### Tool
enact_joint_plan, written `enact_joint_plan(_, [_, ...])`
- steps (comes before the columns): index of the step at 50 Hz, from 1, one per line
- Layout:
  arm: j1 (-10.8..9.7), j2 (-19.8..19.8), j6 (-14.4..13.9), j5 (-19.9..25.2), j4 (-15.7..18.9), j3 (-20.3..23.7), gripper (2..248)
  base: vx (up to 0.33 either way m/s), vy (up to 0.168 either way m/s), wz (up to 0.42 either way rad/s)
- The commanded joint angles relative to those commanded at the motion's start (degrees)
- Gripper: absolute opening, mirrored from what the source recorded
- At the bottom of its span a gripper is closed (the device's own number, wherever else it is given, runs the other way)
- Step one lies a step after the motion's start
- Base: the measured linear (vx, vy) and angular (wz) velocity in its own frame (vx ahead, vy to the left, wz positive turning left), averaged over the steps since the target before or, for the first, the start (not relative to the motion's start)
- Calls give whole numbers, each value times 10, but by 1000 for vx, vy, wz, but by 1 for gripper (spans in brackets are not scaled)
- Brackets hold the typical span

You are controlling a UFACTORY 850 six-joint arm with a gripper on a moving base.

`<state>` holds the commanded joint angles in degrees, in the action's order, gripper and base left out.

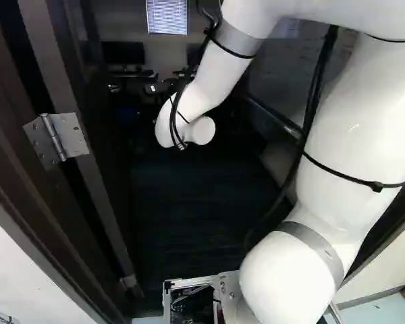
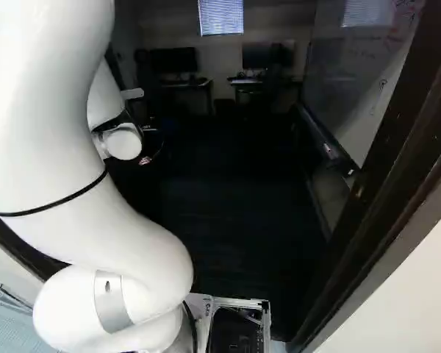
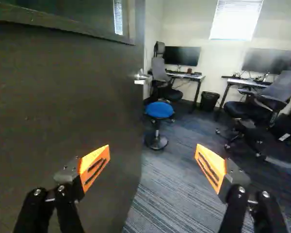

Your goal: Open the door and move inside

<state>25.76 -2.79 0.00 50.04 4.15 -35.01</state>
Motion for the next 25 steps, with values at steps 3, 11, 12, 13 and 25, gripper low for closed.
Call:
enact_joint_plan(3, [-5,4,0,0,0,4,247,0,0,0])
enact_joint_plan(11, [-18,15,0,0,0,15,247,0,0,0])
enact_joint_plan(12, [-20,16,0,0,0,16,247,0,0,0])
enact_joint_plan(13, [-22,18,0,0,0,18,247,0,0,0])
enact_joint_plan(25, [-41,32,0,0,0,33,247,0,0,0])
